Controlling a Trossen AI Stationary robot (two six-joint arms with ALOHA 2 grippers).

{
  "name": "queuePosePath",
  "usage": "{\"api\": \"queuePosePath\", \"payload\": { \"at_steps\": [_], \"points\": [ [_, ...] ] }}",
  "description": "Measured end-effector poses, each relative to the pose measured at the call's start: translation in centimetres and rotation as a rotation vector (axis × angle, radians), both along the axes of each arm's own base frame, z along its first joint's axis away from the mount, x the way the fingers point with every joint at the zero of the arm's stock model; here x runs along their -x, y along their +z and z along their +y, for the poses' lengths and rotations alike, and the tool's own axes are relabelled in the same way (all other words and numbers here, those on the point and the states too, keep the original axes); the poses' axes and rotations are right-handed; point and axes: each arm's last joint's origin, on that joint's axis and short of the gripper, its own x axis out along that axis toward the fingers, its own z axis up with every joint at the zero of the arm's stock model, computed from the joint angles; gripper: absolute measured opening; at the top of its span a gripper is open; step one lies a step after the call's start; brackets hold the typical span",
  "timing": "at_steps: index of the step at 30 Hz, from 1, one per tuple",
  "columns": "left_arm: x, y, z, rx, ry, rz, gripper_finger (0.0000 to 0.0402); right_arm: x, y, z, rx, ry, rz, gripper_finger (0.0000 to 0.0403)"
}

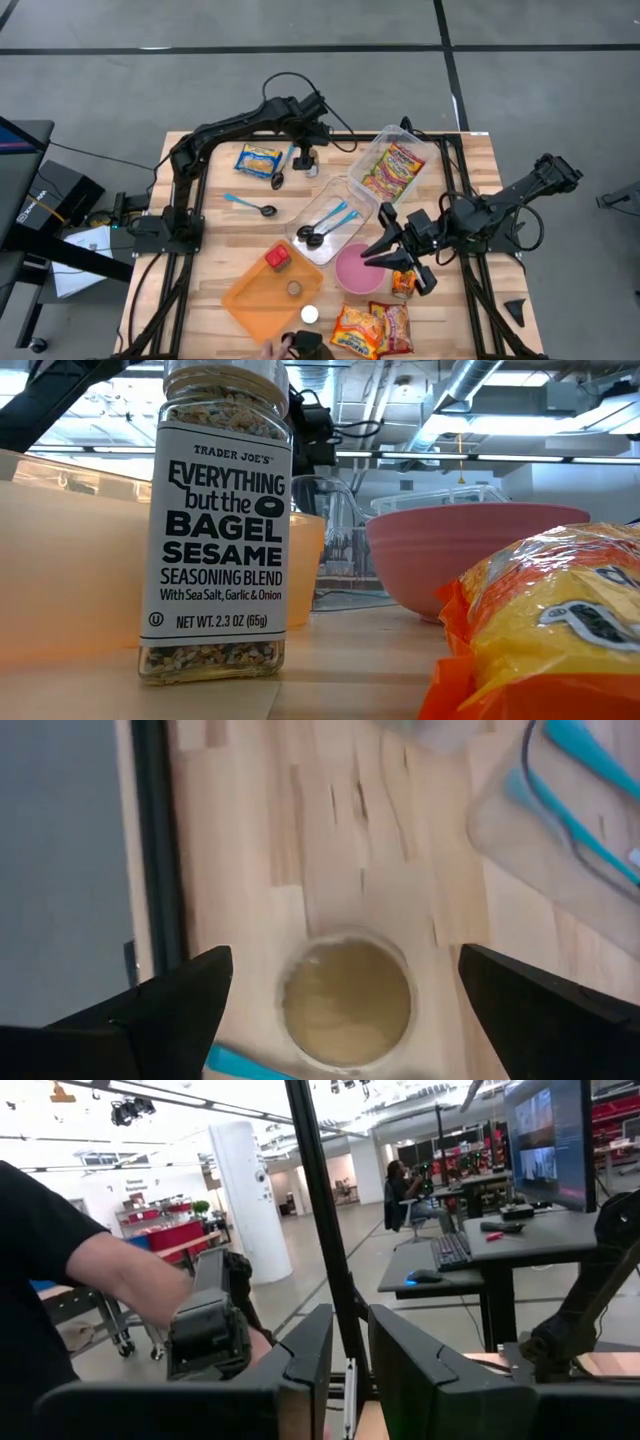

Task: Pick & Place Food Item
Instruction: Put the gold seasoning bottle into the orange bin

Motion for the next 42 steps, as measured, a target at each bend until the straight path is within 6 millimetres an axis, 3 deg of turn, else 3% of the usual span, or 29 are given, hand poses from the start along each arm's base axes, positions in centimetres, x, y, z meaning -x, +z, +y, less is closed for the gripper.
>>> {"api": "queuePosePath", "payload": {
  "at_steps": [10, 21, 25, 31, 37, 42],
  "points": [
    [0.8, -3.8, 0.0, -0.004, 0.048, 0.082, 0.0383, 0.0, -0.4, 0.0, -0.011, 0.003, 0.044, 0.0066],
    [0.6, -4.2, 0.2, -0.019, 0.058, 0.052, 0.0380, -0.1, -0.6, 0.0, -0.036, 0.007, 0.075, 0.0066],
    [0.6, -4.2, 0.1, 0.000, 0.083, 0.044, 0.0349, -0.1, -0.7, 0.0, -0.030, 0.007, 0.085, 0.0065],
    [0.6, -4.2, 0.1, 0.013, 0.112, 0.040, 0.0267, -0.1, -0.7, 0.0, -0.029, 0.004, 0.087, 0.0065],
    [1.1, -2.8, -0.2, 0.006, 0.123, 0.029, 0.0267, -0.1, -0.7, 0.0, -0.029, 0.003, 0.089, 0.0065],
    [2.8, 1.5, -1.2, -0.043, 0.144, -0.049, 0.0267, -0.1, -0.7, 0.0, -0.027, 0.002, 0.091, 0.0065]
  ]
}}
